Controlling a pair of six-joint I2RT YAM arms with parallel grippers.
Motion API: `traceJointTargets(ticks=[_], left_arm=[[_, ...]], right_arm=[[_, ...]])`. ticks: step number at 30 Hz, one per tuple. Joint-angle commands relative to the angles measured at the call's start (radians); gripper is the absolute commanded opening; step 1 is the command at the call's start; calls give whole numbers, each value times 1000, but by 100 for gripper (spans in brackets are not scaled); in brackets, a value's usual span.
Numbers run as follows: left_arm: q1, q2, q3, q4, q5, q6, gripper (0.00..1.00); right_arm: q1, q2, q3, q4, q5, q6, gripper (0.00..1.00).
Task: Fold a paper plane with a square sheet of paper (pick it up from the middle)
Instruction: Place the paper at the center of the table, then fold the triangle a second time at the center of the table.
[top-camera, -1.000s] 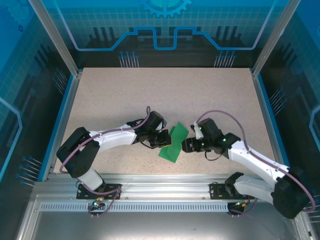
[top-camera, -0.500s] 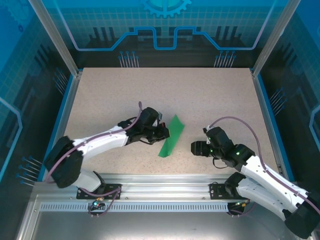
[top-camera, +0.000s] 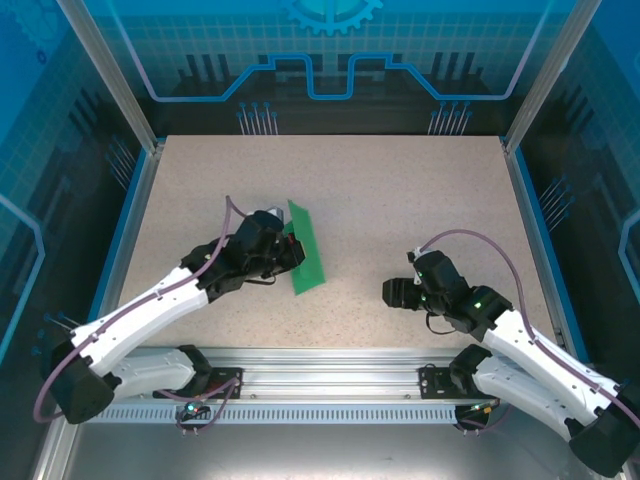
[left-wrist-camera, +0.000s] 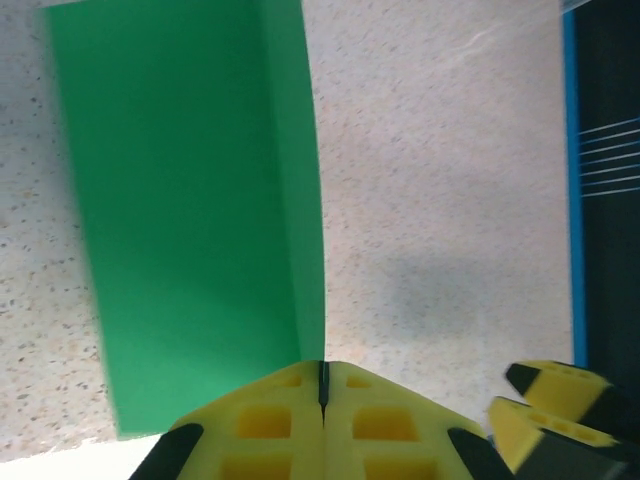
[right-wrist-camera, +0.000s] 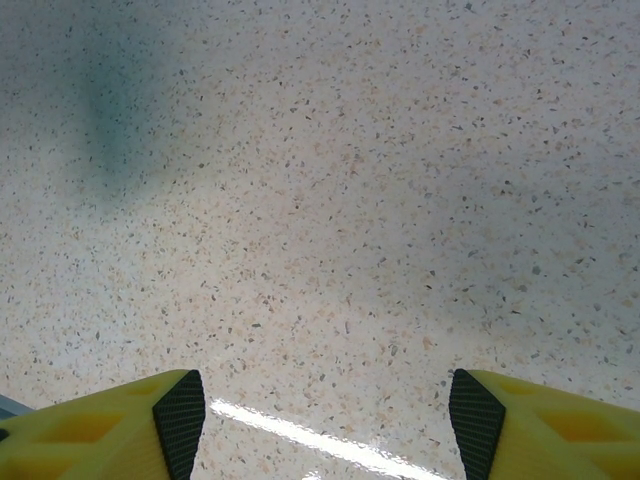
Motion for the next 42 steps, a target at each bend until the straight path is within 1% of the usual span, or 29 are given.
traceJointTargets(ticks=[1, 5, 8, 10, 13, 18, 21, 22, 28, 31, 36, 39, 42], left_arm=[[5, 102, 47, -77, 6, 42, 0], [-4, 253, 96, -65, 51, 71, 0], [-19, 341, 97, -8, 91, 62, 0], [-18, 378, 84, 40, 121, 39, 0], [-20, 397, 81, 69, 147, 26, 0], [-25, 389, 64, 76, 146, 4, 0], [-25, 394, 56, 77, 147, -7, 1], [-25, 396, 54, 78, 151, -10, 2], [-26, 400, 49, 82, 163, -19, 2], [-25, 396, 44, 81, 163, -20, 2], [-25, 394, 40, 81, 161, -23, 2], [-24, 388, 39, 79, 159, -30, 3], [-24, 378, 35, 84, 158, -40, 4]], right_arm=[[7, 5, 26, 25, 13, -9, 71], [9, 25, 22, 37, -1, -18, 73], [27, 40, -7, 135, -100, -83, 70], [81, 59, -20, 217, -115, -127, 70], [181, 117, -10, 295, -82, -194, 70], [324, 265, 20, 400, 7, -254, 71], [387, 366, 50, 457, 70, -255, 71], [400, 396, 60, 483, 70, -258, 71], [437, 521, 93, 612, 90, -248, 72], [445, 546, 96, 645, 135, -235, 72], [448, 551, 61, 747, 159, -222, 68], [445, 519, -7, 836, 185, -209, 67], [422, 478, -60, 870, 160, -200, 64]])
